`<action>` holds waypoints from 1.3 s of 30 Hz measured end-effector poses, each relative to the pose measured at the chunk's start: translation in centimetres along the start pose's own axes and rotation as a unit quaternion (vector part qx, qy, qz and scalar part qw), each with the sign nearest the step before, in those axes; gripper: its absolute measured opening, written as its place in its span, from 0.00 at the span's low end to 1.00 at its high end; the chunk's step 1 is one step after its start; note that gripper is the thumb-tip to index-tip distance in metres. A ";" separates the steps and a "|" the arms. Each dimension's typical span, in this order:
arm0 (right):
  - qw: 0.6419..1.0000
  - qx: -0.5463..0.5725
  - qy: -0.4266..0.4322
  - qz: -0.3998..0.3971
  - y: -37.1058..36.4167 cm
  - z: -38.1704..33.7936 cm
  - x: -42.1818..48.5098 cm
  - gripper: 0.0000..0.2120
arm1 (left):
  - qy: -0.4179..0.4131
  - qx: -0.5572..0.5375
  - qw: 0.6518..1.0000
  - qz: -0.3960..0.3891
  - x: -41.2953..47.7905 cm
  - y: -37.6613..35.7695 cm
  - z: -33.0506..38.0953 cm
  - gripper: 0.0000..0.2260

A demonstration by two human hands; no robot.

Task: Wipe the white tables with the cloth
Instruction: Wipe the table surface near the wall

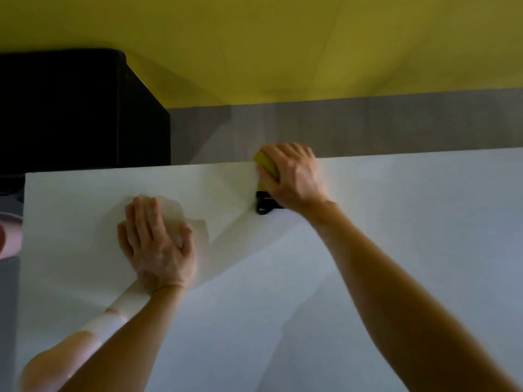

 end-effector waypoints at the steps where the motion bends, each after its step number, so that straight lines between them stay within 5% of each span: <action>1: 1.000 -0.021 -0.020 0.000 2.5 4.0 -2.0 0.12 | 0.000 -0.005 1.000 -0.006 0.0 0.1 0.1 0.33; 4: 0.990 -0.062 -0.122 0.022 8.1 11.5 -6.0 0.13 | -0.005 -0.010 1.000 -0.011 0.0 0.1 0.1 0.34; 7: 0.971 -0.093 -0.219 0.038 5.6 8.4 -4.3 0.12 | -0.001 -0.009 1.000 -0.004 0.2 0.2 0.2 0.33; 12: 0.995 -0.054 -0.080 -0.018 -3.0 -8.8 2.8 0.16 | -0.051 -0.002 0.999 0.014 0.0 0.0 0.4 0.26; 15: 0.998 -0.007 -0.063 -0.017 -4.2 -11.9 3.5 0.14 | -0.105 -0.003 0.994 0.035 -0.1 -0.2 0.4 0.21; 19: 1.000 0.007 -0.009 0.020 -0.8 -2.2 0.3 0.11 | -0.107 0.000 0.994 0.002 -0.1 0.4 0.7 0.22; 25: 0.988 -0.069 -0.141 0.012 11.4 18.4 -8.5 0.17 | -0.066 -0.022 0.996 -0.058 -1.1 1.8 5.3 0.27; 28: 0.964 -0.112 -0.240 0.036 11.6 19.0 -8.7 0.16 | -0.122 -0.037 0.989 -0.078 -3.4 1.2 11.0 0.29; 34: 0.995 -0.055 -0.049 -0.060 5.0 5.1 -2.4 0.16 | -0.128 -0.041 0.987 -0.085 -7.7 0.0 20.3 0.30; 39: 0.999 -0.012 0.002 -0.038 8.0 13.7 -5.2 0.18 | -0.099 -0.001 0.992 -0.075 -8.2 -1.4 22.1 0.31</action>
Point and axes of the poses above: each hand's wrist, its own x-axis towards the middle knuckle, its own y-axis out of the back of the hand, z = x × y, the point moved 1 cm from there along x, towards the middle knuckle, and after that the axes turned 7 degrees about -z, right-handed, at the moved point
